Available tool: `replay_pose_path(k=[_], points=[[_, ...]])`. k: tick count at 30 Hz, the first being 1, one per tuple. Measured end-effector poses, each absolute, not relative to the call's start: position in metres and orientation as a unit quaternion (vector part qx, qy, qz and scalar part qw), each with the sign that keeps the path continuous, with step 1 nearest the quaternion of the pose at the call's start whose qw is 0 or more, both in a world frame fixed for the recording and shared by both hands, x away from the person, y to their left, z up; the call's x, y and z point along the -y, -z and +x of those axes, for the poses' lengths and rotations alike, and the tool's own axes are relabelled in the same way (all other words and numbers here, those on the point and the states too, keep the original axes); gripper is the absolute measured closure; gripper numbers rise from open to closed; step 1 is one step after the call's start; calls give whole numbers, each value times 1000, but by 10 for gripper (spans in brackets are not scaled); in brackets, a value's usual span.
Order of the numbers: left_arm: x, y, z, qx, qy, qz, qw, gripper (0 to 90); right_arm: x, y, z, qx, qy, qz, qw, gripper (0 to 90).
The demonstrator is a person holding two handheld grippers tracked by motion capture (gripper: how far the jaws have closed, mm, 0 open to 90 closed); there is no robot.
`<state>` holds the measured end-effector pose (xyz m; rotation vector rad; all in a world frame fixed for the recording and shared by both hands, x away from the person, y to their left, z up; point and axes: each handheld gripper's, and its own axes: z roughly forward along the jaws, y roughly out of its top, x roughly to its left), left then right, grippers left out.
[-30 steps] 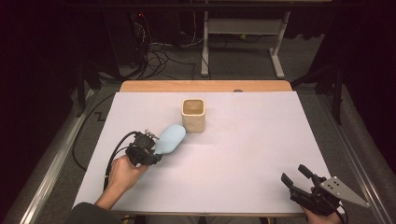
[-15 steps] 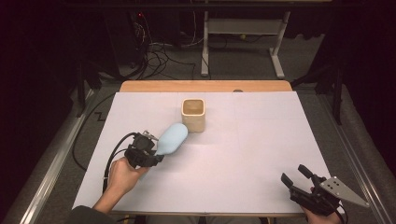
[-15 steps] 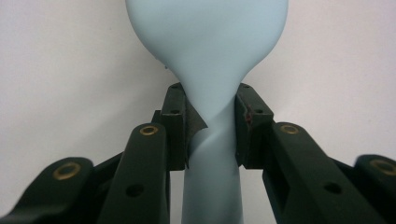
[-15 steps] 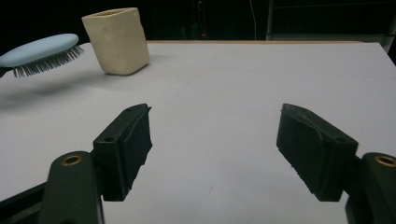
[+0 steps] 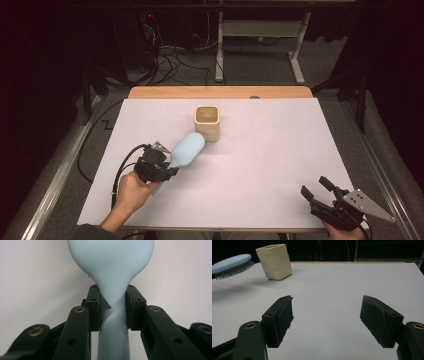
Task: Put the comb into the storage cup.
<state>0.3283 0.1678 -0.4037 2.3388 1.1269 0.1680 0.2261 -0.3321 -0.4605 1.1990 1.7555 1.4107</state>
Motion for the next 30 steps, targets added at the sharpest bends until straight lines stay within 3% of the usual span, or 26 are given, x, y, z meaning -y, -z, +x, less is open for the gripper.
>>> replay_pose_path(k=[30], points=[[-144,406,304,-372,-50,873,311,696,329,460,227,-663,-526,447,290,264]])
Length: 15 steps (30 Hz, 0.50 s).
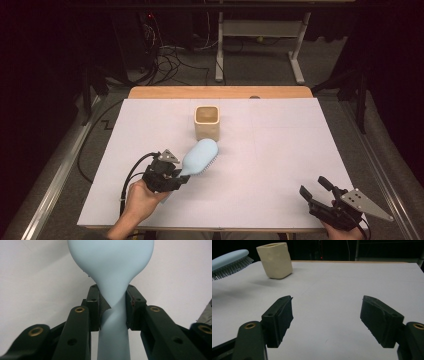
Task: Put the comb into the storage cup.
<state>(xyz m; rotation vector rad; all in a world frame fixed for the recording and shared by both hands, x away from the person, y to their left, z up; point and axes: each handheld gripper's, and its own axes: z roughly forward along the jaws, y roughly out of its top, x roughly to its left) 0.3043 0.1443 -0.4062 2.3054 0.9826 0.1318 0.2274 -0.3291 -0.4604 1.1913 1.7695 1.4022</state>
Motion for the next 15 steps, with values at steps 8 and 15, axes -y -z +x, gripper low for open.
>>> replay_pose_path(k=[8,15], points=[[-139,407,296,-360,-47,874,321,696,325,460,229,-668,-523,449,283,255],[-138,409,291,-355,-47,874,329,696,315,454,232,-676,-529,435,273,250]])
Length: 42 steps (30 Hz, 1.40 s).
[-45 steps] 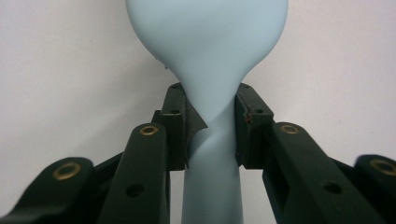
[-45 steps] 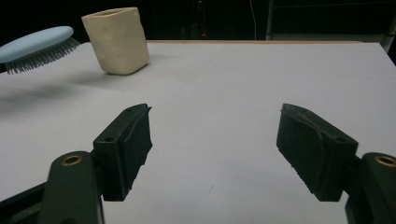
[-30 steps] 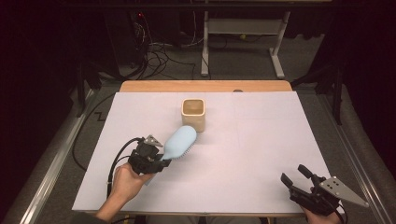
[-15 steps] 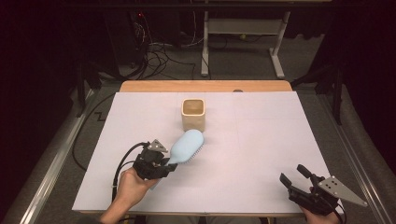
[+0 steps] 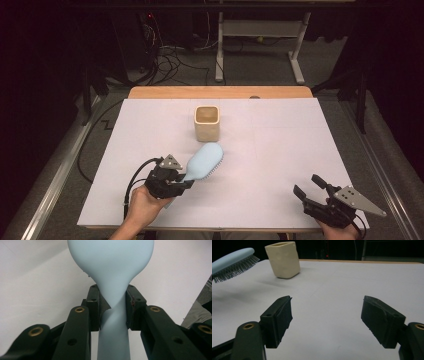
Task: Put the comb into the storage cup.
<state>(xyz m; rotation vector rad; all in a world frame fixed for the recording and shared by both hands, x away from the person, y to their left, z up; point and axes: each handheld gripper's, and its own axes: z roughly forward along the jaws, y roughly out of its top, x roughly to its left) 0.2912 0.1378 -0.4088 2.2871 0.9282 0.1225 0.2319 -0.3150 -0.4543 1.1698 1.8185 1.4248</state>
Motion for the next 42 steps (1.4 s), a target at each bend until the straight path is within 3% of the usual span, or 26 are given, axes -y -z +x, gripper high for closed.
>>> replay_pose_path(k=[25,42], points=[[-127,414,282,-337,-48,876,343,696,253,448,251,-711,-545,389,214,164],[-120,414,280,-324,-52,878,347,696,217,445,260,-735,-552,367,143,174]])
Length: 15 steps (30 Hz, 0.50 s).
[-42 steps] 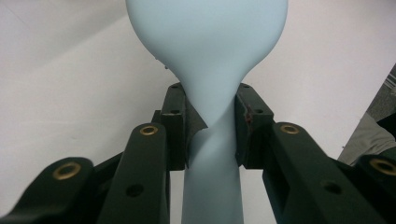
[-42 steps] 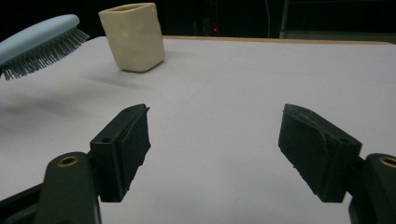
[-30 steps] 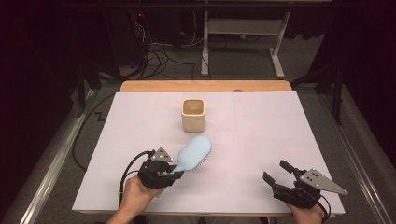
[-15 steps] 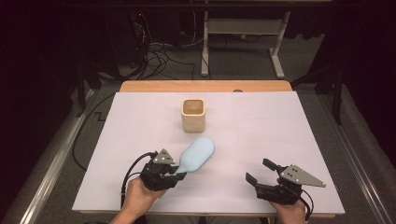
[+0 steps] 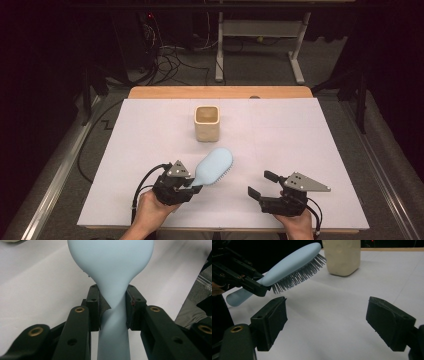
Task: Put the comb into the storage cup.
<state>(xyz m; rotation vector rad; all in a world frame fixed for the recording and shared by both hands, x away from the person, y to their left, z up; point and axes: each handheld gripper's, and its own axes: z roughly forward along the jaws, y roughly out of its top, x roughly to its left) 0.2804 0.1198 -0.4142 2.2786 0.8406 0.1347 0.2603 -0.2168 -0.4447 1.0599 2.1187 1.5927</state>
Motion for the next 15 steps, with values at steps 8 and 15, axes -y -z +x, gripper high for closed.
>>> replay_pose_path(k=[8,15], points=[[-120,412,280,-320,-54,878,352,696,202,447,268,-741,-561,357,96,160],[-117,412,279,-320,-56,876,357,696,183,447,275,-742,-563,356,72,159]])
